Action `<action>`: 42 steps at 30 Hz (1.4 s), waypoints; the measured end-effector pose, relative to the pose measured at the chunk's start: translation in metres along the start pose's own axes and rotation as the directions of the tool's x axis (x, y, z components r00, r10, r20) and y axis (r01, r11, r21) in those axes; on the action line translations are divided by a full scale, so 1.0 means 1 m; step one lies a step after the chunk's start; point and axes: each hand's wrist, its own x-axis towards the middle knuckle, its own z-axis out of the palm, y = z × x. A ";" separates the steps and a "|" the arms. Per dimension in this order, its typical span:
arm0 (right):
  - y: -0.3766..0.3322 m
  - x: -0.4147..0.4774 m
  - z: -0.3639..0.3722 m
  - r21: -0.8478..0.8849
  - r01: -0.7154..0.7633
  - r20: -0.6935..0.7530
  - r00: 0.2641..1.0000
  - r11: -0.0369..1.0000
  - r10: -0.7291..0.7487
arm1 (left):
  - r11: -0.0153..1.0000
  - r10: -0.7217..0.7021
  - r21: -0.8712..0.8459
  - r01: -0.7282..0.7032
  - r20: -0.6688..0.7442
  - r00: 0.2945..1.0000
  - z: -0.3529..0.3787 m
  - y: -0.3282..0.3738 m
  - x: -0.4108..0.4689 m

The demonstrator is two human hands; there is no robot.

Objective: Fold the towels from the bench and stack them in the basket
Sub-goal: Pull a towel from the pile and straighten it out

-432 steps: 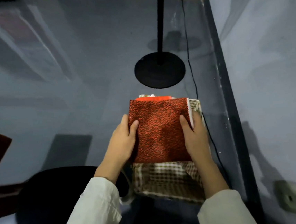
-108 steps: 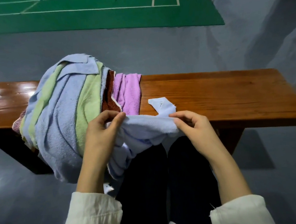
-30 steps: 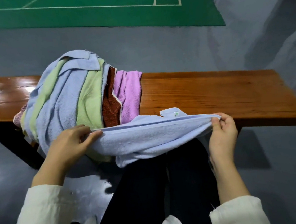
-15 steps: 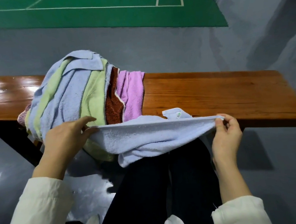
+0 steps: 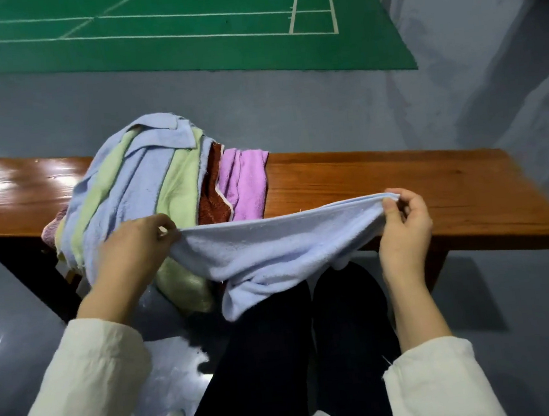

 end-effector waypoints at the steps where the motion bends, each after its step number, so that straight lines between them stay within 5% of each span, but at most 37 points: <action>1: -0.003 0.001 0.001 0.008 0.010 0.004 1.000 1.000 -0.010 | 0.998 0.009 0.056 -0.011 0.038 0.999 0.003 0.004 0.000; 6: -0.005 -0.002 -0.002 0.010 -0.002 0.034 0.999 1.000 0.002 | 0.997 0.071 -0.014 -0.071 0.019 0.997 0.020 0.015 -0.007; 12: 0.003 -0.008 -0.011 -0.015 -0.008 0.000 1.000 1.000 0.008 | 1.000 -0.013 -0.020 0.014 0.054 0.998 0.028 0.009 -0.019; 20: 0.011 -0.010 -0.013 -0.001 -0.036 -0.017 0.999 0.999 0.036 | 0.988 0.009 -0.154 -0.031 -0.142 0.990 0.028 0.009 -0.029; 25: 0.015 -0.012 -0.016 0.012 -0.077 -0.026 0.997 0.997 0.077 | 0.987 -0.100 -0.132 0.093 -0.042 0.994 0.024 0.010 -0.030; 31: 0.015 -0.015 -0.018 0.012 -0.058 -0.042 0.997 0.998 0.058 | 0.992 -0.042 -0.125 0.034 -0.066 0.997 0.033 0.013 -0.035; 38: 0.015 -0.007 -0.016 0.021 -0.087 -0.058 0.994 0.996 0.088 | 0.835 -0.163 -0.547 0.058 -0.146 0.976 0.025 0.026 -0.025; 42: -0.003 0.010 -0.013 0.040 -0.036 -0.075 0.996 0.999 0.039 | 0.763 -0.156 -0.645 -0.044 -0.251 0.955 0.005 0.037 -0.005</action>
